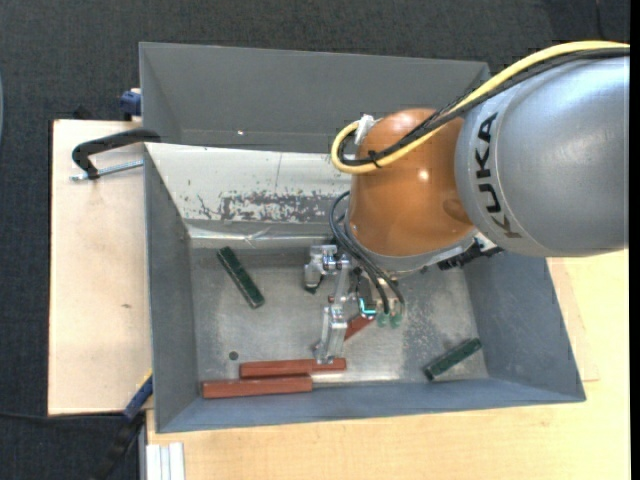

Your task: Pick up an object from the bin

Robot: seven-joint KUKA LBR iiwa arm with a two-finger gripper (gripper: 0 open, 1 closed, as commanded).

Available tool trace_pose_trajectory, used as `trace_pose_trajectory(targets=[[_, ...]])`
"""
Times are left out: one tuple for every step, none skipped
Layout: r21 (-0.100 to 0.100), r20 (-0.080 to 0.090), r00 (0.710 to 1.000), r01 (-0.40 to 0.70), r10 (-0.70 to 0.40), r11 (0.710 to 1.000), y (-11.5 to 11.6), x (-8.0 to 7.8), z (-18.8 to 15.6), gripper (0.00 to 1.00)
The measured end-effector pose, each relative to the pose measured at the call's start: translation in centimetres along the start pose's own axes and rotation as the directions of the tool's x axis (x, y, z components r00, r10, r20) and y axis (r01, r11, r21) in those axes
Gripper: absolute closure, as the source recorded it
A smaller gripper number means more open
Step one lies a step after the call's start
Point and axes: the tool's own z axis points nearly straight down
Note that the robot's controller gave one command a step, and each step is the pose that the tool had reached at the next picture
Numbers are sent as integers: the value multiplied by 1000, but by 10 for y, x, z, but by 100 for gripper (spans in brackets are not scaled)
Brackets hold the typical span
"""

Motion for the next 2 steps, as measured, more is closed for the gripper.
trace_pose_trajectory(targets=[[-1,6,1000,-2,2,1000,-1,-1,-3,0],[0,10,991,134,-134,991,-18,-3,42,0]])
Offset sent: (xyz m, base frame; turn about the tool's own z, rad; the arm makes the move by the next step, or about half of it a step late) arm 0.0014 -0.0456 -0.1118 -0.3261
